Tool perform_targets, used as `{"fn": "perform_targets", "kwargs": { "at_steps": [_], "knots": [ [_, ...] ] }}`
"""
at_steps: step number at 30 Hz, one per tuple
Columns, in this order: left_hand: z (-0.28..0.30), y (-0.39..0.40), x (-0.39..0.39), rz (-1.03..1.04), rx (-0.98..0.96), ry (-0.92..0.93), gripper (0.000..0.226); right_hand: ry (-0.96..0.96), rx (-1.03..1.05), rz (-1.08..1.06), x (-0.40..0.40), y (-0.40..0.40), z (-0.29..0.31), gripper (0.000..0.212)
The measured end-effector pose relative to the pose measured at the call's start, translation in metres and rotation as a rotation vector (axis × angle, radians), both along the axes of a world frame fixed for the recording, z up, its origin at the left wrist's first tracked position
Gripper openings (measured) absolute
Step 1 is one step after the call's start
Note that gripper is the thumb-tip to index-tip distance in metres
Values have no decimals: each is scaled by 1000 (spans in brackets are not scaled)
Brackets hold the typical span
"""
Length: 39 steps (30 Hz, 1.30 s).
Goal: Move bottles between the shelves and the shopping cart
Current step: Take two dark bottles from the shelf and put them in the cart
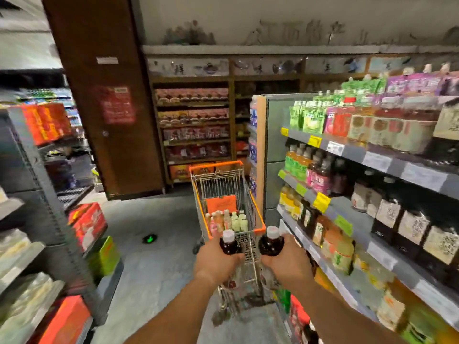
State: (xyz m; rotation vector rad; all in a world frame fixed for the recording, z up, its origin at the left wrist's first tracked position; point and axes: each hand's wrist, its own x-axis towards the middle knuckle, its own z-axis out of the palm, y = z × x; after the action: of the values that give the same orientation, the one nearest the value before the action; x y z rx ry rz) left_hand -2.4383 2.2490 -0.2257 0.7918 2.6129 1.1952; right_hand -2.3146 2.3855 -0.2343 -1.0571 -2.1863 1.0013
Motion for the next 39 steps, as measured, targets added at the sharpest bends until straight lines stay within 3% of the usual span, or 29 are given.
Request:
{"fn": "perform_targets", "kwargs": {
  "at_steps": [7, 16, 25, 30, 34, 39],
  "knots": [
    [-30, 72, -116, 55, 65, -82, 41, -89, -55, 114, -142, 79, -29, 75],
    [-69, 180, -323, 85, 20, -131, 36, -186, -70, 75, -330, 177, -62, 75],
    [-114, 271, -465, 88, -22, -198, 57, -226, -148, 107, -474, 266, -95, 77],
    [-164, 326, -531, 134, -62, -261, 60, -292, -176, 161, -554, 320, -150, 75],
    [-220, 373, -585, 220, -102, -327, 79, -355, -228, 215, -623, 366, -212, 53],
    [-303, 420, -651, 326, -143, -427, 56, -308, -351, 351, -701, 411, -311, 61]
  ]
}}
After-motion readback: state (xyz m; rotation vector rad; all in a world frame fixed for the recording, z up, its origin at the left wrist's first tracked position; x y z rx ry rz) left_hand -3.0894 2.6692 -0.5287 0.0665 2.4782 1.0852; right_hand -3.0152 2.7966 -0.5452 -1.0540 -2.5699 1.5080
